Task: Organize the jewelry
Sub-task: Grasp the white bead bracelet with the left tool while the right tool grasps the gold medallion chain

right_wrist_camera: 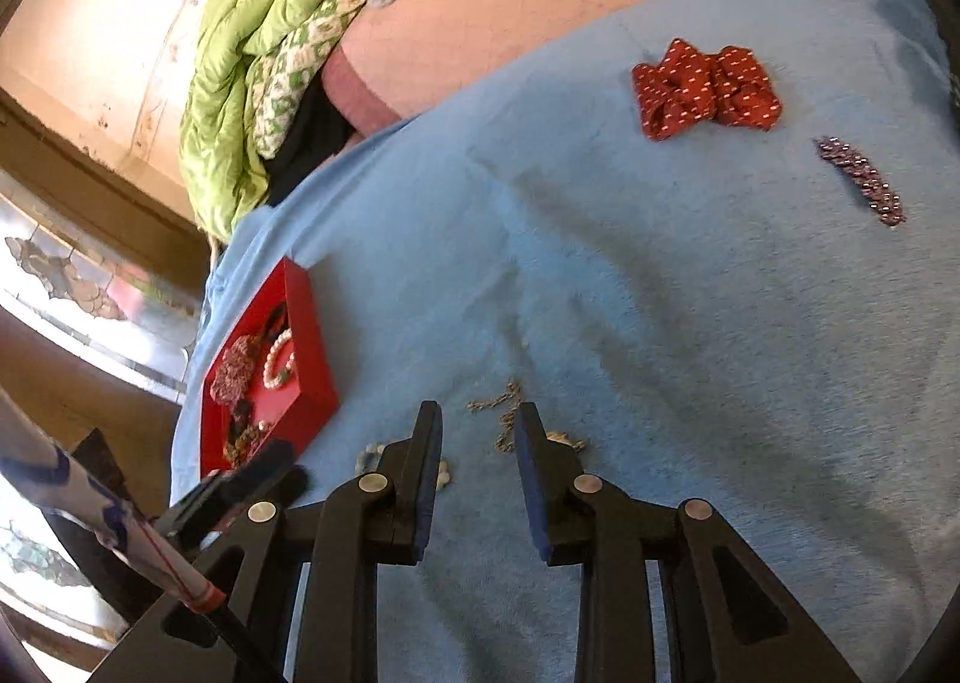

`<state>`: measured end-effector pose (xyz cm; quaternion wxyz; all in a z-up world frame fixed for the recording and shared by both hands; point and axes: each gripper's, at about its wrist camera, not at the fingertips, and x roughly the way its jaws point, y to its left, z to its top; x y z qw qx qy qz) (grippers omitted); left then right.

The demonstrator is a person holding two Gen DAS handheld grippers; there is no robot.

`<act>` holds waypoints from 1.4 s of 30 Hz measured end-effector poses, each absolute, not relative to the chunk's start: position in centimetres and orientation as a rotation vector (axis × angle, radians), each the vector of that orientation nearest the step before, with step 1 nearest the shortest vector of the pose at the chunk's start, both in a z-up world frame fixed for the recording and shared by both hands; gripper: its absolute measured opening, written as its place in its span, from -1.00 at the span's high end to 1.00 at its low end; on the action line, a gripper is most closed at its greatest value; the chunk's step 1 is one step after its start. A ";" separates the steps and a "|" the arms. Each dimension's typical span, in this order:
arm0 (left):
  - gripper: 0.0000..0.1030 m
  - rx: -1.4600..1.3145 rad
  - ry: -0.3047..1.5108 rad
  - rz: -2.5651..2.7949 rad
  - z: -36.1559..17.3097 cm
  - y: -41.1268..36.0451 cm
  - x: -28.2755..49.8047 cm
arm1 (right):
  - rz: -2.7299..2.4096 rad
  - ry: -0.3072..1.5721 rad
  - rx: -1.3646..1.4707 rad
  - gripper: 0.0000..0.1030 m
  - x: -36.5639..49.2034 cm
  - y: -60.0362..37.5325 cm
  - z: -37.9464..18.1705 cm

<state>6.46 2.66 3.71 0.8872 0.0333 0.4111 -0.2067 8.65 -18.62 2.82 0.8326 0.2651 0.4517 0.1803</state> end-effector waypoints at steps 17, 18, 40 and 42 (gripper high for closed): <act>0.73 0.098 0.927 -0.351 0.9 0.9 8.4 | 0.361 0.957 0.545 0.45 8.0 -20.5 2.9; 0.80 0.100 0.926 -0.358 1.0 0.9 8.3 | 0.361 0.964 0.543 0.45 8.1 -20.5 2.8; 0.94 -0.040 0.773 -0.380 5.3 3.7 7.5 | 0.249 1.009 -0.048 0.49 8.8 -12.6 0.6; 0.94 -0.052 0.759 -0.390 5.7 4.0 7.3 | 0.256 1.013 0.001 0.50 8.8 -13.3 0.9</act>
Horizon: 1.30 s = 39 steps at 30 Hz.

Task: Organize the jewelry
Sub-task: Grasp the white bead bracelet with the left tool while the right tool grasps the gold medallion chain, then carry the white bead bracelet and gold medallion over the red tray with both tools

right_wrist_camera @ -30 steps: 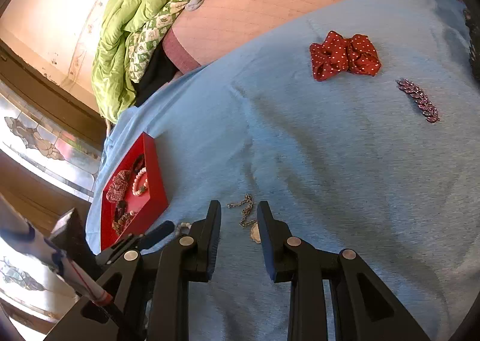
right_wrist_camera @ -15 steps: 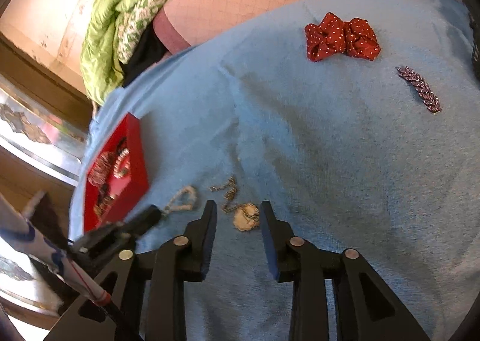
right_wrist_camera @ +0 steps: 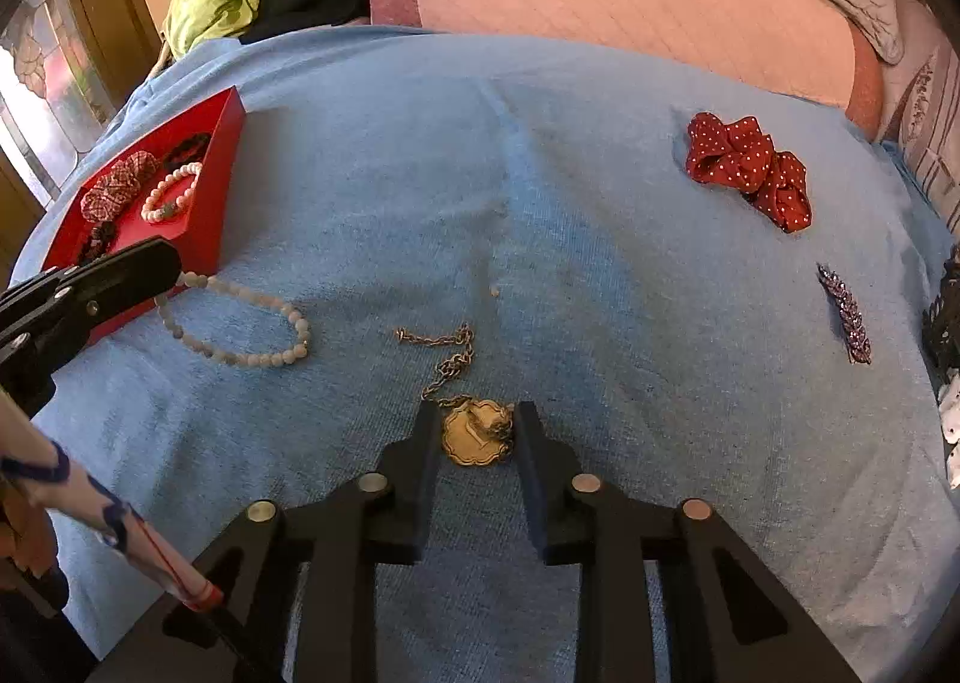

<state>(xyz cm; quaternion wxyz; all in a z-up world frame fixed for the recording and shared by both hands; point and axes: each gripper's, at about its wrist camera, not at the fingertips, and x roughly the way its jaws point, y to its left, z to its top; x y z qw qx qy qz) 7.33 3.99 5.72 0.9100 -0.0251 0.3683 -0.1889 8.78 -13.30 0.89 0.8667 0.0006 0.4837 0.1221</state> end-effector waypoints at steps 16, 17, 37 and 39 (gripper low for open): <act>0.94 -0.137 0.604 -0.439 11.4 5.3 4.6 | 0.393 0.742 0.278 0.50 5.4 -15.4 8.9; 0.94 -0.143 0.595 -0.439 11.8 5.5 4.3 | 0.403 0.724 0.284 0.50 5.1 -15.2 9.5; 0.36 0.198 0.874 -0.499 4.4 1.1 4.1 | 0.403 0.654 0.317 0.49 3.2 -13.8 12.8; 0.36 0.226 0.882 -0.492 3.7 0.5 4.3 | 0.406 0.663 0.318 0.49 3.4 -14.0 12.3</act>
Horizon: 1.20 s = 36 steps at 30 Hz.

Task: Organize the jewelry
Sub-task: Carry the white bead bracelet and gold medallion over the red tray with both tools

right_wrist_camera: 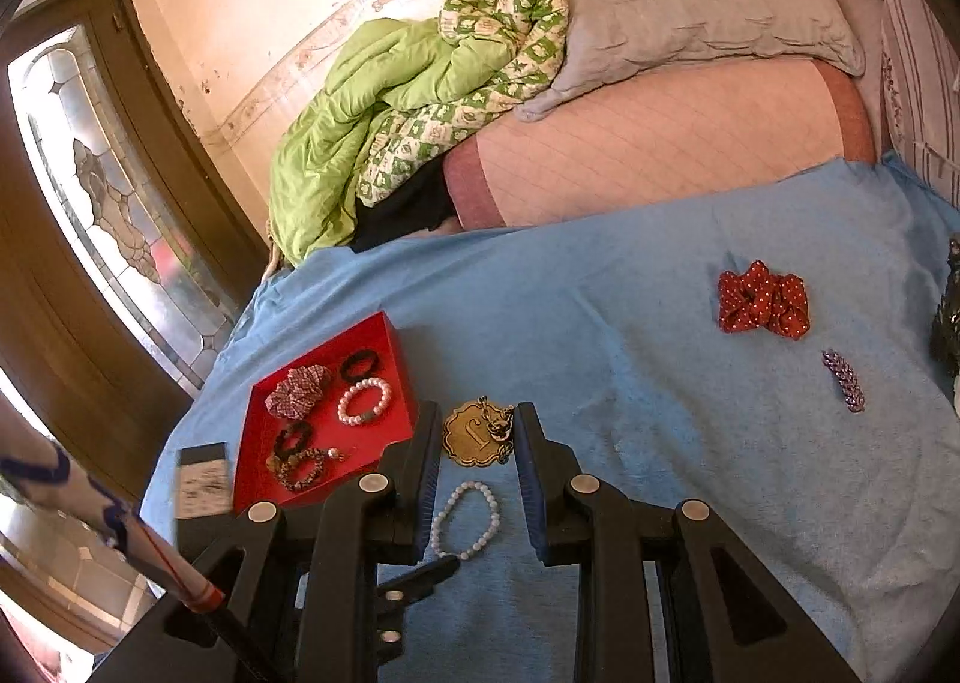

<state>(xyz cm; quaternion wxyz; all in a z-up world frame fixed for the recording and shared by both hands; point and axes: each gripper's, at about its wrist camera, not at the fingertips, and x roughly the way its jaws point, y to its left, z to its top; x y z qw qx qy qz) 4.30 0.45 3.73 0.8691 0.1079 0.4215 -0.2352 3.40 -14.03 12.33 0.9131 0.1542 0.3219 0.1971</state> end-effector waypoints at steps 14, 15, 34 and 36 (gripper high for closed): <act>0.90 0.169 0.837 -0.466 4.3 -0.1 5.0 | 0.432 0.670 0.338 0.49 3.6 -14.9 11.9; 0.90 0.136 0.818 -0.476 5.1 0.5 4.9 | 0.433 0.665 0.339 0.49 3.5 -14.9 12.0; 0.90 -0.106 0.590 -0.349 16.2 12.4 2.3 | 0.584 0.584 0.309 0.49 1.7 -9.1 18.0; 0.90 -0.128 0.597 -0.315 15.9 14.2 2.6 | 0.611 0.581 0.304 0.49 1.9 -7.8 18.6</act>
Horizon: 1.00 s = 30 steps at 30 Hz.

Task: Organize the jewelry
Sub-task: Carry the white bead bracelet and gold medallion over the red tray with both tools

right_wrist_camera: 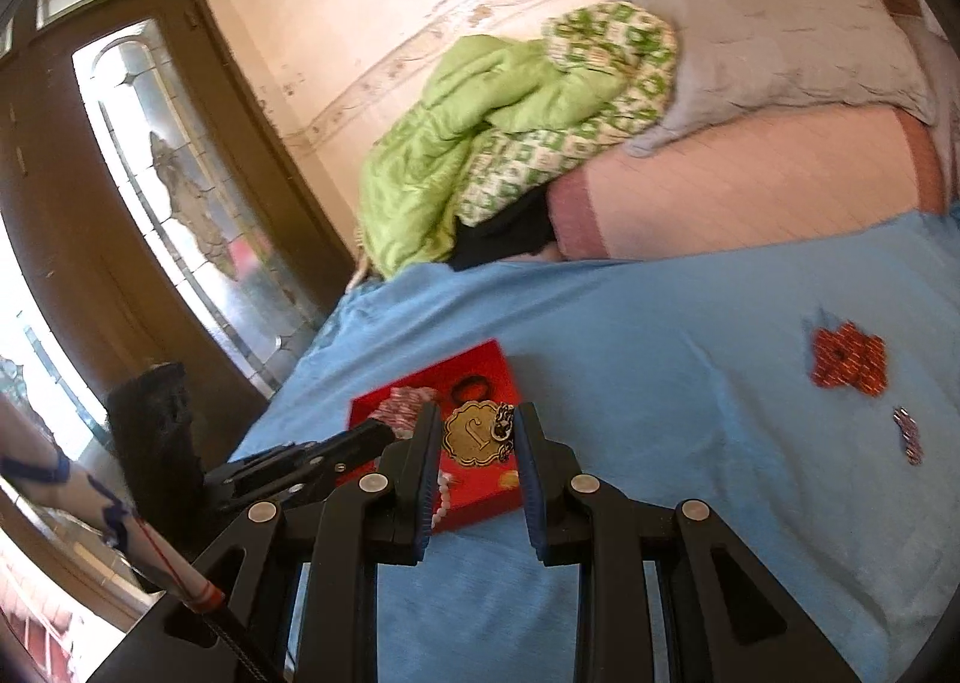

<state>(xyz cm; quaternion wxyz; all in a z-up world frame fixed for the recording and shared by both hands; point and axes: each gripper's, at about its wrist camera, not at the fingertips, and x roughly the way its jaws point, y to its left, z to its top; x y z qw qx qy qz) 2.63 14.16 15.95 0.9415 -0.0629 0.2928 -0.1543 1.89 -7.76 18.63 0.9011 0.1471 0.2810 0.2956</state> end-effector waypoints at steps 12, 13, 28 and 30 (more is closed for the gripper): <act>0.90 -0.291 0.639 -0.248 12.4 21.5 6.1 | 0.698 0.650 0.210 0.49 5.4 1.1 18.7; 0.90 -0.295 0.645 -0.245 12.1 21.7 6.5 | 0.698 0.660 0.201 0.49 5.7 1.7 18.4; 0.90 -0.329 0.753 -0.209 6.9 22.9 10.9 | 0.625 0.780 0.130 0.49 11.6 7.4 13.4; 0.90 -0.319 0.755 -0.208 6.8 22.9 10.9 | 0.611 0.796 0.133 0.49 12.2 7.4 12.5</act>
